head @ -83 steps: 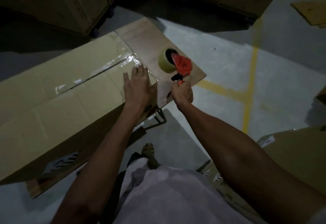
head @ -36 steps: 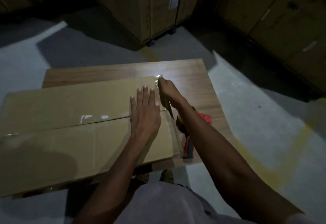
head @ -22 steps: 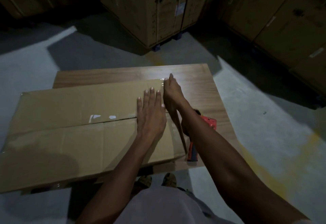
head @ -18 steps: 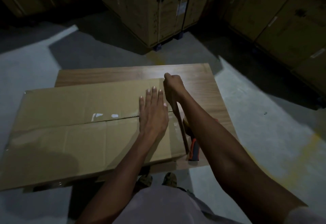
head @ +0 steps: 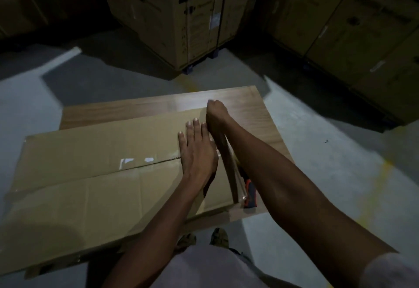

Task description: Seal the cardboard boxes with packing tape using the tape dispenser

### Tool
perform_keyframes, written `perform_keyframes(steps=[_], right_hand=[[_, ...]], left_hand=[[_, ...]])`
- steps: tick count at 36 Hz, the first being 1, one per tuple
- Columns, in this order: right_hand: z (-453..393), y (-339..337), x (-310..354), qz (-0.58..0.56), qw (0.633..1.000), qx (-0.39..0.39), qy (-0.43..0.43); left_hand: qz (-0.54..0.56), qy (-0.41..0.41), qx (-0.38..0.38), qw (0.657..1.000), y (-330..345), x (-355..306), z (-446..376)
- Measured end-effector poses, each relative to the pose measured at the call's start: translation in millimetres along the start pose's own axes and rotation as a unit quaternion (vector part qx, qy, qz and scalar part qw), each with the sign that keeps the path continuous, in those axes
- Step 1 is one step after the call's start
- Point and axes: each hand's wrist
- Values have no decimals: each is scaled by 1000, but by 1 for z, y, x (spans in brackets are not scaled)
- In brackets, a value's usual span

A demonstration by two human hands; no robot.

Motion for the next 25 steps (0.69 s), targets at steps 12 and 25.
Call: perform_keyframes(steps=[12,25], right_hand=[[91,3,-71,-181,962,26,-201],[223,44,-169,-164,973,-130,-103]], left_hand=[[-12,12,32,999,-12,-2,2],[-13,14,19,1000,-21,-5,6]])
Point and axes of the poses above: each hand's wrist, its own z-axis away from the middle knuckle, its own y-axis out of the palm, x = y × z
